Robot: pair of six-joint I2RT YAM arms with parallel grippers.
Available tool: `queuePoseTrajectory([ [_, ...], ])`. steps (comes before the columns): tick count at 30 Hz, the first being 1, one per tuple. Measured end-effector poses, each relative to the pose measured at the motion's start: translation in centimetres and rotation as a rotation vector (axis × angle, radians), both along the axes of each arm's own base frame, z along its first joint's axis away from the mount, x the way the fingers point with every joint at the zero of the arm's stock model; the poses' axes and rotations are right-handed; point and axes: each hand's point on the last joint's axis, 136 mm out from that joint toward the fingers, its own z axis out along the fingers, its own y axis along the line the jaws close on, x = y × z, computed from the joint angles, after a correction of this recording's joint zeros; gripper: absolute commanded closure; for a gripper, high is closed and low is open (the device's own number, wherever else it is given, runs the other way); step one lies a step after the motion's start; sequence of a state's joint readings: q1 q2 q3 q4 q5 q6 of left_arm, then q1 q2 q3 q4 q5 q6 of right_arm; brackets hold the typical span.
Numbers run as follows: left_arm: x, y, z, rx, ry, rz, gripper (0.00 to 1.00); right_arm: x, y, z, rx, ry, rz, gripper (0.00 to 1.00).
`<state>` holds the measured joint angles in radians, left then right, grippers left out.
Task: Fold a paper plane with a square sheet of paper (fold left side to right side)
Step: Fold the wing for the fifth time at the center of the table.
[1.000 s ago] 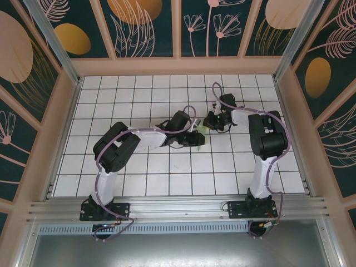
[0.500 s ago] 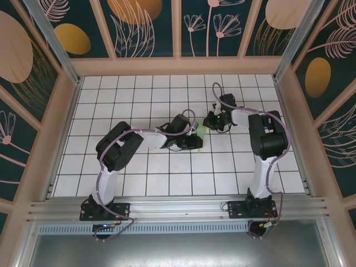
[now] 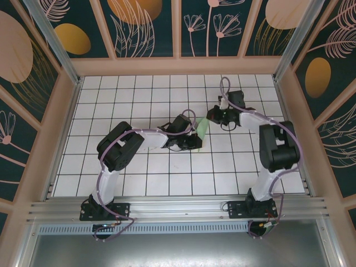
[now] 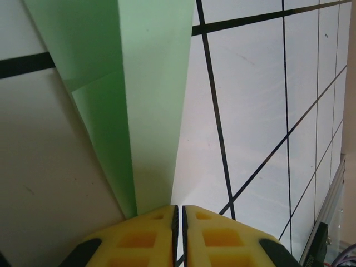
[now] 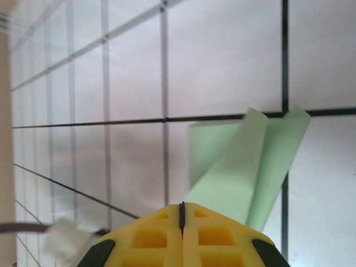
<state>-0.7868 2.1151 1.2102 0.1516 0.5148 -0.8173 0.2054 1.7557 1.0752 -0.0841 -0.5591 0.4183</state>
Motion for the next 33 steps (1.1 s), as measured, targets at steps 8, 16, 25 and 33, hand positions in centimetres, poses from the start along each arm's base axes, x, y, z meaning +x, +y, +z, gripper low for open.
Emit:
queuePoseTrajectory([
  [8,0.0,0.0,-0.1,0.016,0.0,0.006,0.87,-3.3,1.7,-0.4,0.055,0.0,0.081,1.0],
  [16,0.1,0.0,-0.1,0.023,-0.001,0.009,0.88,-5.1,3.3,-5.8,0.029,0.137,0.128,1.0],
  [25,0.1,0.0,-0.1,0.024,-0.002,0.01,0.88,-3.7,3.0,-7.6,-0.028,0.144,0.121,1.0],
  [33,0.1,0.0,-0.1,0.024,-0.002,0.01,0.88,-2.6,2.4,-7.7,-0.077,0.115,0.113,1.0],
])
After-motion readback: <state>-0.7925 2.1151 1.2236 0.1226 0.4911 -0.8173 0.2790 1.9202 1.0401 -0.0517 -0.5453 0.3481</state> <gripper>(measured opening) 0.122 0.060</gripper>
